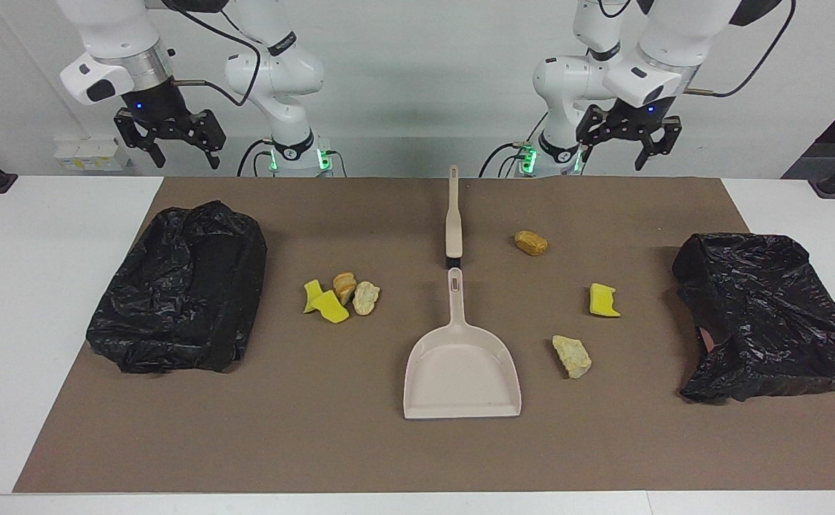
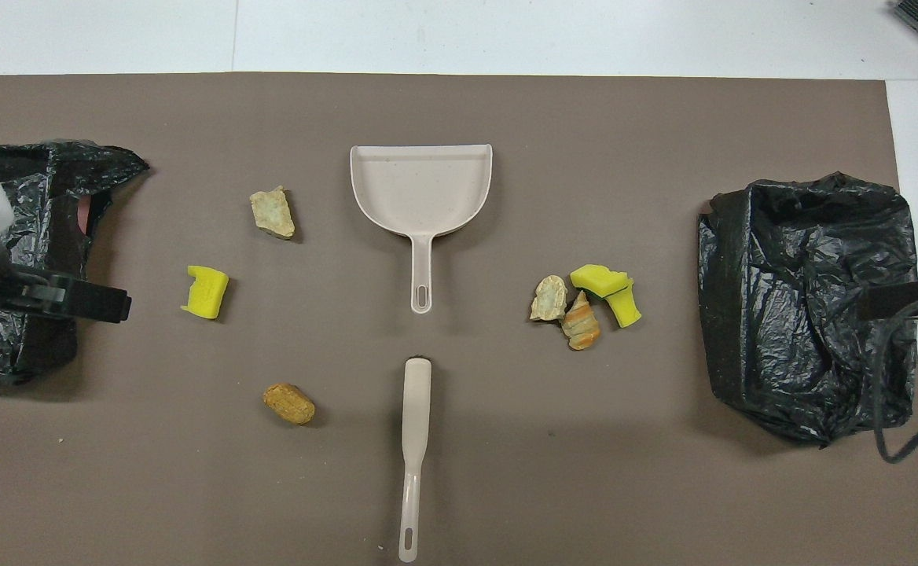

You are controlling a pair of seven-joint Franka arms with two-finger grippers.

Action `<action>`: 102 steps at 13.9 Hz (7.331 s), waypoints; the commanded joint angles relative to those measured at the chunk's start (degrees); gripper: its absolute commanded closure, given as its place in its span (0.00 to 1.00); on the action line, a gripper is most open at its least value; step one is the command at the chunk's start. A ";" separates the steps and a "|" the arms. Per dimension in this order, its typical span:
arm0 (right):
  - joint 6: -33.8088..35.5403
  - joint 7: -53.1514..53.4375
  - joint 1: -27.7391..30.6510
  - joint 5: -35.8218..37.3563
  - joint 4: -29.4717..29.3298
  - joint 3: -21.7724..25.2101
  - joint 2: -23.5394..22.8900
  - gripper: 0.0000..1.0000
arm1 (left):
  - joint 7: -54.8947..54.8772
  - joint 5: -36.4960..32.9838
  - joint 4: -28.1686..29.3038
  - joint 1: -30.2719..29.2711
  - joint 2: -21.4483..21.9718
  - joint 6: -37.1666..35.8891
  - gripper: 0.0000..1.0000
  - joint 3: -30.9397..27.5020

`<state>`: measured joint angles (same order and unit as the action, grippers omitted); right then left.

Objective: Sweep and dump trash in bin

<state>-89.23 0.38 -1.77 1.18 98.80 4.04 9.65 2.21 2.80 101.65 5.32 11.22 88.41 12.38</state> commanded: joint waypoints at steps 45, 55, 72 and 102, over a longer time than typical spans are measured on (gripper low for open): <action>-4.02 3.47 -0.08 -2.22 3.24 -8.60 -1.73 0.00 | 20.64 3.03 31.32 0.75 7.23 13.11 1.00 12.06; -19.92 43.63 -0.34 9.70 -7.72 -35.75 -28.87 0.00 | 11.95 -11.32 26.31 0.66 -7.61 28.91 1.00 -14.14; -29.69 56.14 -6.14 31.43 -15.04 -42.98 -49.38 0.73 | -15.72 -7.45 13.25 5.24 -13.57 16.79 1.00 -11.86; -33.12 -37.55 3.70 8.84 15.55 -44.65 -22.40 1.00 | -40.75 -10.62 12.17 2.59 -12.29 8.64 1.00 -11.24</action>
<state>-120.07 -33.91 1.23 12.14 110.82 -40.62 -15.16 -44.33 -8.92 110.86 7.41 -6.42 99.14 1.87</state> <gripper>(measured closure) 0.674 0.731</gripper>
